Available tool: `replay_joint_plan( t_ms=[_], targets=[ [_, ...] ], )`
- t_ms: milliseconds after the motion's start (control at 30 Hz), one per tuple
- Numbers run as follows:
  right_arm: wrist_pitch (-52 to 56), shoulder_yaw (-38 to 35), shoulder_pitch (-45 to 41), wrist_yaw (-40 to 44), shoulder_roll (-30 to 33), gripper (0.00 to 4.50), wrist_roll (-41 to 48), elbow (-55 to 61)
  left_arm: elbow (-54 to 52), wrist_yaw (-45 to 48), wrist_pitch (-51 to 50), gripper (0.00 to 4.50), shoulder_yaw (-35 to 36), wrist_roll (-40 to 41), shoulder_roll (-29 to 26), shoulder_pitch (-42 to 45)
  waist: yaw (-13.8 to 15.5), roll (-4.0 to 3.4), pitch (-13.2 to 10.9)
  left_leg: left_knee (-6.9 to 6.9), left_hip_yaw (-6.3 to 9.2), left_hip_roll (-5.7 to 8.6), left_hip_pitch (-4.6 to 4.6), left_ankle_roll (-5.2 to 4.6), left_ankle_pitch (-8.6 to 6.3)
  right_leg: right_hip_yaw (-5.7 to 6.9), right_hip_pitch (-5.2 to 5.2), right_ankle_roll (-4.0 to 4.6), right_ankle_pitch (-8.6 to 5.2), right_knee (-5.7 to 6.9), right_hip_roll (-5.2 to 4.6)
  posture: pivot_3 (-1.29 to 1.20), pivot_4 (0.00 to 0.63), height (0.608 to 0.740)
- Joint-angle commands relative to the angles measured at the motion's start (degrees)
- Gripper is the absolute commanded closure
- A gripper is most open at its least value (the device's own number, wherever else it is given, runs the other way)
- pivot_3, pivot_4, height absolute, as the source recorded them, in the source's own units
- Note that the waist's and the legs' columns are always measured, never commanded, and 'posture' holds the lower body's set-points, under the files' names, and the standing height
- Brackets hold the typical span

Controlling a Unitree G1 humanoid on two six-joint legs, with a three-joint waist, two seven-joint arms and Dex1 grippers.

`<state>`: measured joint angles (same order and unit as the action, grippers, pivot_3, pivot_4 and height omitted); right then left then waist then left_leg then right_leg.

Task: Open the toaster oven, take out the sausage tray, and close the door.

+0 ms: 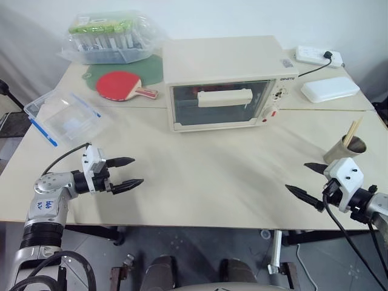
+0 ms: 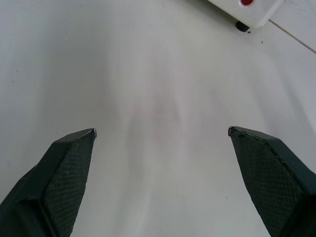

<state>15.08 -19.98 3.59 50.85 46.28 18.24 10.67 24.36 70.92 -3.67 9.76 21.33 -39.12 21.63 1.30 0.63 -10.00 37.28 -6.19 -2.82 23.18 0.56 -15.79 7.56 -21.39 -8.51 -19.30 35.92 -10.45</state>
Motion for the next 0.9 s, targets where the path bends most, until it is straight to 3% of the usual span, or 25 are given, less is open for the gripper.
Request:
replay_joint_plan(
  t_ms=[33,300,433,600,900],
  targets=[
    [0.5,0.8,-1.4,-0.4,0.4,0.01,0.4,2.3,-2.5,-0.5,0.7,0.0,0.5,0.1,-0.7,-0.4,0.0,0.0,0.0,0.0,0.0,0.0,0.0,0.0,0.0,0.0,0.0,0.0,0.0,0.0,0.0,0.0,0.15,0.74],
    [8.6,8.9,-15.9,-0.7,0.1,0.01,3.6,6.0,-7.1,-4.8,-2.7,0.0,1.8,3.4,2.2,1.7,-0.7,0.0,0.0,0.02,0.01,-0.03,0.0,0.0,0.0,-0.02,-0.03,0.0,0.0,0.05,0.01,0.0,0.15,0.74],
    [3.1,17.3,-31.2,2.4,-3.4,0.01,-0.7,-6.1,-9.0,-9.6,-4.4,0.0,3.0,6.0,6.6,5.9,-0.4,0.1,0.0,0.2,-0.04,-0.02,0.11,-0.02,-0.03,-0.01,-0.06,-0.05,0.03,0.04,0.0,0.0,0.15,0.74],
    [-6.3,22.7,-46.3,6.1,-7.8,0.01,-5.2,-24.1,-13.6,-11.4,-6.6,0.0,3.1,7.4,7.9,3.6,-1.6,0.11,0.0,0.23,-0.01,-0.03,0.11,-0.04,-0.05,0.01,-0.04,-0.08,0.05,0.08,0.0,0.0,0.15,0.74],
    [-18.4,25.4,-60.7,11.2,-13.3,0.01,-9.6,-44.0,-19.6,-14.9,-7.0,0.0,4.9,9.3,9.8,-0.5,-3.1,0.1,-0.1,0.04,-0.04,-0.01,0.12,-0.03,-0.05,0.07,-0.11,-0.08,0.05,0.01,-0.02,0.0,0.15,0.74]
  ],
)
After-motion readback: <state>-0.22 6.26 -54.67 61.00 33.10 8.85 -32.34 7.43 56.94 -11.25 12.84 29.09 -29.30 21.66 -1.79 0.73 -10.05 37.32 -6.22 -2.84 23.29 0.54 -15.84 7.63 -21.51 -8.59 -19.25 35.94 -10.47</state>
